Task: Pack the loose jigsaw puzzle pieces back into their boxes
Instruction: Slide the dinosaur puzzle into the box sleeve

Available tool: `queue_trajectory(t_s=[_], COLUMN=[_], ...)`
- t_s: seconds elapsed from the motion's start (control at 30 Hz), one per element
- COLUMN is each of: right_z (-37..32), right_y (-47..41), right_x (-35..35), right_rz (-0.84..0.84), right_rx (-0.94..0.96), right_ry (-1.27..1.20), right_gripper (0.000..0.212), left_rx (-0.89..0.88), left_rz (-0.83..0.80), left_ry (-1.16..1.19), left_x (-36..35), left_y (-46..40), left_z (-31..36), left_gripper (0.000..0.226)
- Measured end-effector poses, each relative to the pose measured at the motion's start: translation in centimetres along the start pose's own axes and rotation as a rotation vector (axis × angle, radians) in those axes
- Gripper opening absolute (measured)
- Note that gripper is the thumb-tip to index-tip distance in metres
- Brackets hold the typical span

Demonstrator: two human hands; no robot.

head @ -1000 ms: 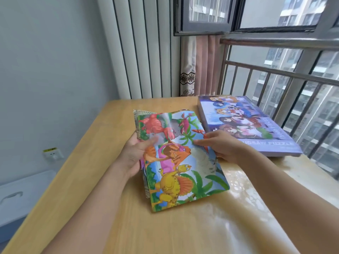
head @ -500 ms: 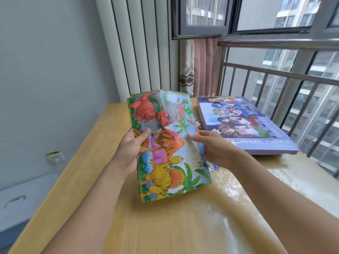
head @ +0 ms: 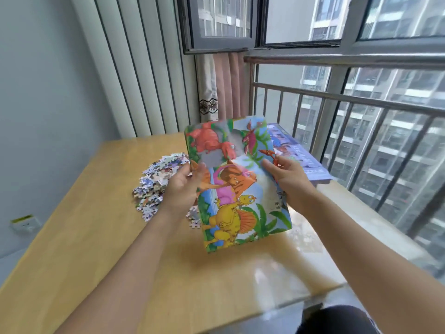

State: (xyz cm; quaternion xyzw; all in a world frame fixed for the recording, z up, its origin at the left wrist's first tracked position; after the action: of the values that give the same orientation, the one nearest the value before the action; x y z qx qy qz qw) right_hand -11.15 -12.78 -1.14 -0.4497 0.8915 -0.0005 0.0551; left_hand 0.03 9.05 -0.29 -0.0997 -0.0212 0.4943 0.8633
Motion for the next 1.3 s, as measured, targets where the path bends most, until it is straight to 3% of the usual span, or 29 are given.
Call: queue_trajectory(t_s=[0.1,0.23,0.3,0.4,0.53,0.6,0.67,0.73,0.83,0.9,1.07,1.17,1.3], right_z=[1.1,2.7,3.0,2.7,2.4,2.1,2.1,2.2,2.3,2.3,2.6,2.0,1.3], right_y=[1.7,4.5,5.7,7.3,8.0,8.0,7.8,7.6,6.8,6.3,5.2,4.5,3.2], right_x=[5.3,11.5,13.9,15.9,17.2,17.6,17.6,17.3,17.3,17.3,17.0,16.0,15.6], right_rz=[0.054,0.080,0.082,0.073,0.042,0.088,0.105,0.091,0.091,0.089,0.054,-0.028,-0.004], right_rx=[-0.089,-0.219,-0.285,-0.364,-0.453,-0.457,-0.473,-0.490,-0.463,-0.458,-0.391,-0.369,-0.313], right_ry=[-0.002,-0.044,-0.046,0.011,0.230,0.386,0.367,0.329,0.378,0.408,0.300,0.167,0.184], right_gripper=[0.028,0.023,0.025,0.020,0.020,0.010,0.006,0.010,0.011,0.009,0.016,0.022,0.028], left_rx=[-0.170,-0.384,-0.454,-0.416,-0.404,-0.379,-0.384,-0.400,-0.474,-0.521,-0.552,-0.543,-0.541], left_rz=[0.040,-0.289,-0.351,-0.247,-0.219,-0.309,-0.348,-0.314,-0.279,-0.200,-0.041,-0.046,-0.088], left_ry=[-0.281,-0.764,-0.905,-0.946,-1.054,-1.104,-1.186,-1.257,-1.366,-1.292,-0.876,-0.834,-0.755], left_x=[-2.2,-6.4,-8.4,-9.9,-11.0,-11.2,-11.5,-11.9,-12.8,-12.9,-12.5,-12.3,-11.5], left_y=[-0.5,-2.4,-3.4,-4.6,-5.9,-6.0,-6.1,-6.2,-6.4,-6.5,-7.9,-9.1,-9.6], left_z=[-0.8,-3.1,-4.0,-4.6,-4.7,-5.2,-5.5,-5.5,-5.2,-4.5,-0.1,1.7,2.1], left_gripper=[0.021,0.083,0.096,0.083,0.037,0.055,0.073,0.071,0.050,0.030,0.015,0.016,0.014])
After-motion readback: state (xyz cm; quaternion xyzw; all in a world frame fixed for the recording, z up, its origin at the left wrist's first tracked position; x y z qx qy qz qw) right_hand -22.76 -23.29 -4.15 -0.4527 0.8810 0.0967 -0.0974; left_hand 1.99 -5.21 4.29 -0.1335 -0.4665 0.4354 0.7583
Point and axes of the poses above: each hand's wrist, its own y-axis away from the middle knuckle, its own x-axis out of the back of the hand, z = x × y, the point moved 4 cm from there along -y, towards the middle knuckle, and after that the axes turned 3 degrees about y, right-handed, at the moved point
